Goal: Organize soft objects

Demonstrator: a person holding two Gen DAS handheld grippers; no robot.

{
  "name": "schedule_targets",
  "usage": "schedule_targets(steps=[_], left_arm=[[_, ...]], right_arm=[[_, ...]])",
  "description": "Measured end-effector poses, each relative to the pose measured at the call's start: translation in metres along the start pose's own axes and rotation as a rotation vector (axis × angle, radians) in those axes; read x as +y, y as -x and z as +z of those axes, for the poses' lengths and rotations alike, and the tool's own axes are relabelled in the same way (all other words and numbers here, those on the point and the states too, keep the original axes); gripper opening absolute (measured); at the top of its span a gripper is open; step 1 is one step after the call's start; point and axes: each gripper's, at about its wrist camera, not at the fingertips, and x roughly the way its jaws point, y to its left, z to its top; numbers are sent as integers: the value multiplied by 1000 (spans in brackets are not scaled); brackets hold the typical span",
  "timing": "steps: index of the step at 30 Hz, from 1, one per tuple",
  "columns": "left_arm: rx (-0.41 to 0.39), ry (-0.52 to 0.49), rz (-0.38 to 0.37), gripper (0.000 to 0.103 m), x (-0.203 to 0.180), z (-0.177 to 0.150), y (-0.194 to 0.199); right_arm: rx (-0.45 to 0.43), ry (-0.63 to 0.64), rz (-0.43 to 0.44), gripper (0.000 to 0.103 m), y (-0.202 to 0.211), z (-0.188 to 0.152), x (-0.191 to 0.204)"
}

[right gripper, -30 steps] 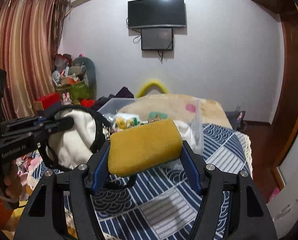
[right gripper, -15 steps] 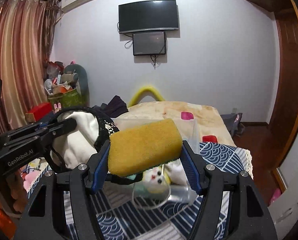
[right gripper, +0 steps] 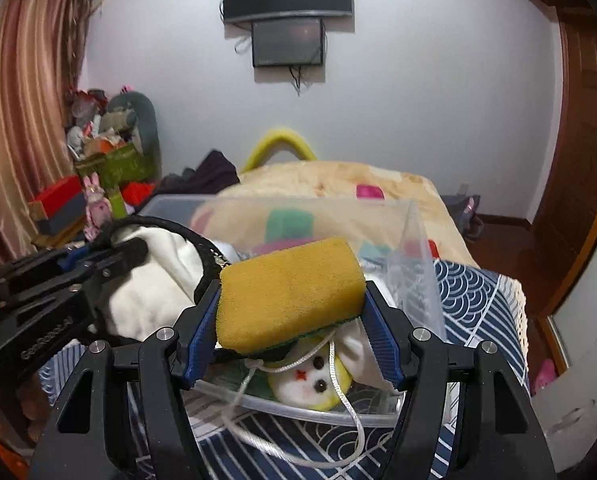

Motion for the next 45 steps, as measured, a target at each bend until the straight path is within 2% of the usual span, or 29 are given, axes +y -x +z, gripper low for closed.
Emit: schedule_targets(steps=[2, 4, 7, 10, 15, 18, 25, 28, 29, 33, 35, 37, 41, 45], left_arm=[[13, -11, 21, 40, -2, -2, -5], [22, -9, 25, 49, -3, -6, -6], [44, 13, 0, 53, 0, -9, -6], [53, 26, -18, 58, 5, -9, -1], [54, 58, -75, 61, 13, -8, 16], [30, 39, -85, 63, 9, -6, 32], [-82, -53, -71, 67, -12, -1, 82], [-134, -78, -63, 78, -19, -2, 105], [-151, -80, -63, 83, -20, -3, 113], [-194, -63, -81, 85, -20, -6, 136], [-215, -65, -74, 94, -20, -8, 147], [-233, -55, -77, 99, -18, -10, 156], [-258, -29, -88, 101, -15, -14, 168], [-274, -37, -76, 101, -14, -17, 174]], right_arm=[[12, 5, -9, 64, -3, -2, 0], [20, 9, -13, 66, -3, -3, 0], [32, 3, 4, 68, -1, -1, -1], [22, -27, 31, 77, 6, -2, -8], [-26, -63, 67, 77, 29, 0, -20], [-68, -51, 61, 77, 46, 3, -20], [-176, -18, 62, 80, 89, 5, -13], [-221, -10, 68, 81, 107, 2, -10], [-236, -9, 71, 82, 112, 1, -10], [-295, 1, 53, 90, 134, -2, -7], [-314, 4, 41, 94, 140, -4, -4], [-333, 1, 37, 98, 148, -8, -2], [-346, -5, 44, 103, 151, -9, 0], [-349, -7, 48, 103, 152, -14, 5]])
